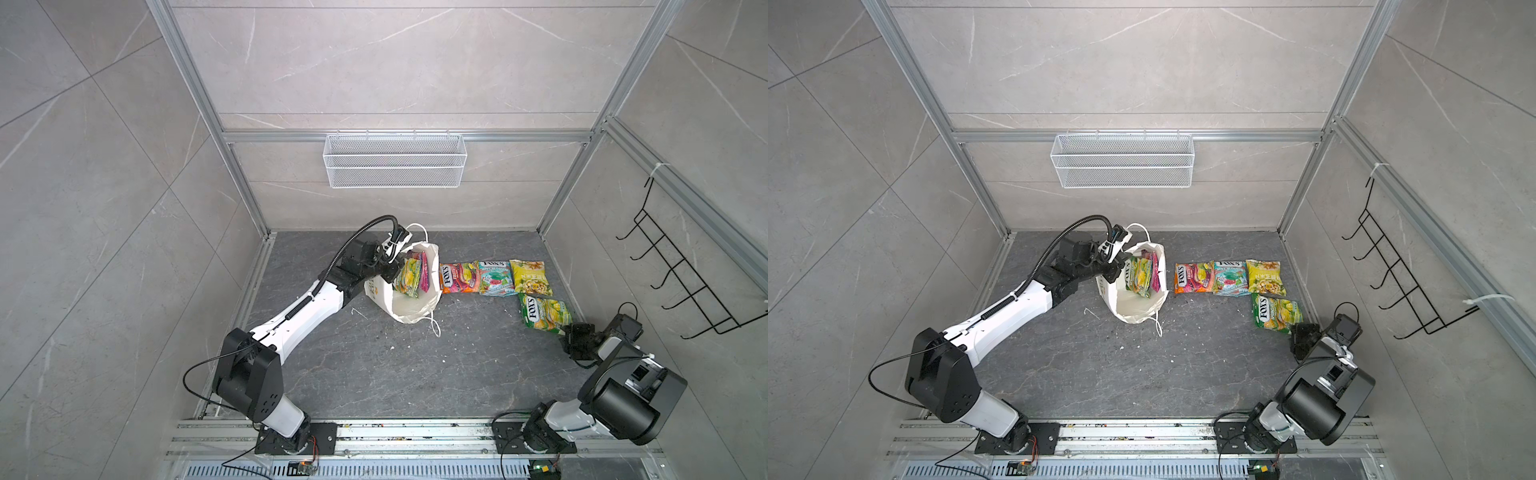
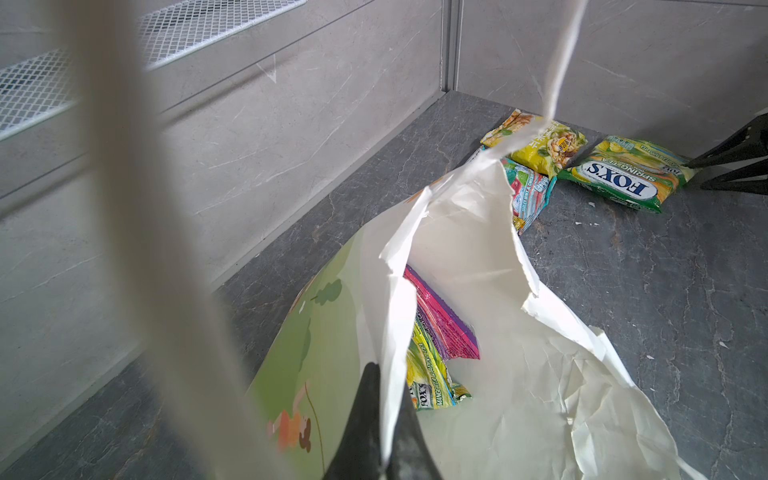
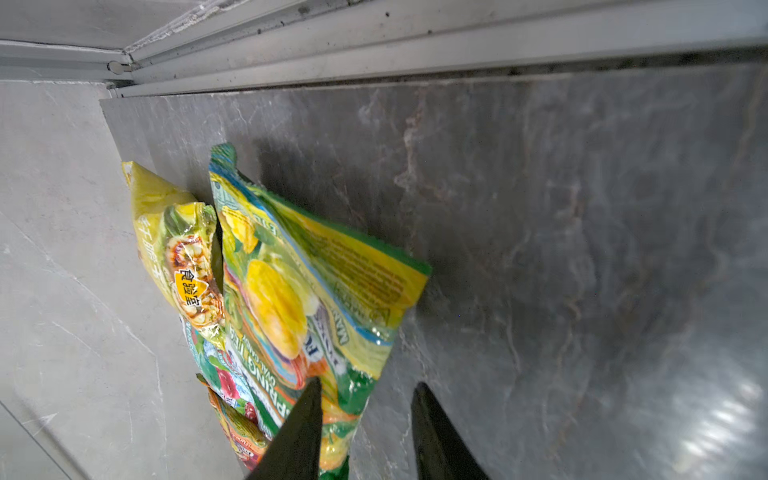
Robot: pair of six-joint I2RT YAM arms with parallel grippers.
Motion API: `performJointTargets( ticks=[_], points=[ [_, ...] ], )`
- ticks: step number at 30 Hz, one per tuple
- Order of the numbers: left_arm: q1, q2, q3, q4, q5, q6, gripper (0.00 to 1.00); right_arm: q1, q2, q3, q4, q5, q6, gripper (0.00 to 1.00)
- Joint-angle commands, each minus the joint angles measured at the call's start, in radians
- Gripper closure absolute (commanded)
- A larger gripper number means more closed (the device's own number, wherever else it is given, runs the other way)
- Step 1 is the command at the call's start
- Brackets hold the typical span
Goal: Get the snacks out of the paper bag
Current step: 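Raise the right gripper and draw it back nearer the robot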
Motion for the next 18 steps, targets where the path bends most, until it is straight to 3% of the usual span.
performJointTargets(
  ticks=[1, 18],
  points=[
    [-0.004, -0.008, 0.035, 0.047, 0.023, -0.013, 1.0, -0.002, 0.03, -0.001, 0.077, -0.01, 0.039, 0.62],
    [-0.005, -0.011, 0.023, 0.052, 0.017, -0.016, 1.0, 0.075, 0.172, -0.024, 0.3, 0.035, 0.166, 0.63]
  ],
)
